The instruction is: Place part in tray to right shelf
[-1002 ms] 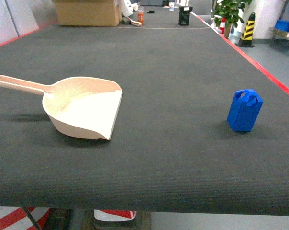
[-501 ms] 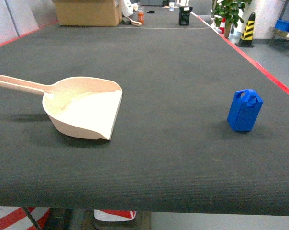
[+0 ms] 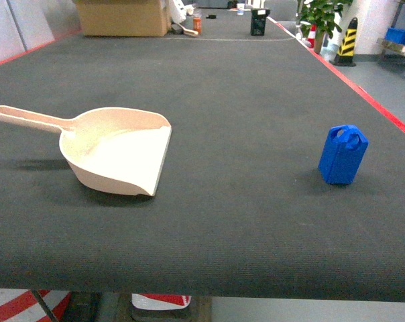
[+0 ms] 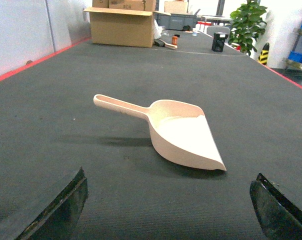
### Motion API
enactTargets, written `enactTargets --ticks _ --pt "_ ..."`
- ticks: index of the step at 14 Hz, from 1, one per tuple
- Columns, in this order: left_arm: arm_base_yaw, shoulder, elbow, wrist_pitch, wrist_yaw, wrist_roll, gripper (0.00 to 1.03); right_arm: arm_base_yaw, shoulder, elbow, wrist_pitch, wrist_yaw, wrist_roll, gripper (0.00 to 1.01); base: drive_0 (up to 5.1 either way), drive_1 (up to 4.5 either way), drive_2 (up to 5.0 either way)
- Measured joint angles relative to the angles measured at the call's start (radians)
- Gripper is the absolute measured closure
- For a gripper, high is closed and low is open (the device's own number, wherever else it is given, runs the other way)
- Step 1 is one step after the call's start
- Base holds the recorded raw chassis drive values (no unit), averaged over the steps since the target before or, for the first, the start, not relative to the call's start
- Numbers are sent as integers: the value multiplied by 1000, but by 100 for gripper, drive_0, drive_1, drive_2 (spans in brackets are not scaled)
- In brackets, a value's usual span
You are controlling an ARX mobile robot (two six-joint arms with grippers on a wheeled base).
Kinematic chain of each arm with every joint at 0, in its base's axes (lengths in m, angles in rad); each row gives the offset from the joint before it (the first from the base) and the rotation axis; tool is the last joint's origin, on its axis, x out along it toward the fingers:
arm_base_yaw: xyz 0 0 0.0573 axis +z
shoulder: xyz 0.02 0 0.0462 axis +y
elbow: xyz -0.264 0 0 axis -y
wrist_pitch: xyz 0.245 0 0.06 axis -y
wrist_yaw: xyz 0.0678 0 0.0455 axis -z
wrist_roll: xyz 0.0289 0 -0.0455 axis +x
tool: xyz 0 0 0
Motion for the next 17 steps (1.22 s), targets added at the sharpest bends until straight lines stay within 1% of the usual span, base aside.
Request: enactTargets --ticks 17 --pt "0 0 0 0 0 0 5 0 0 0 0 0 0 3 0 0 0"
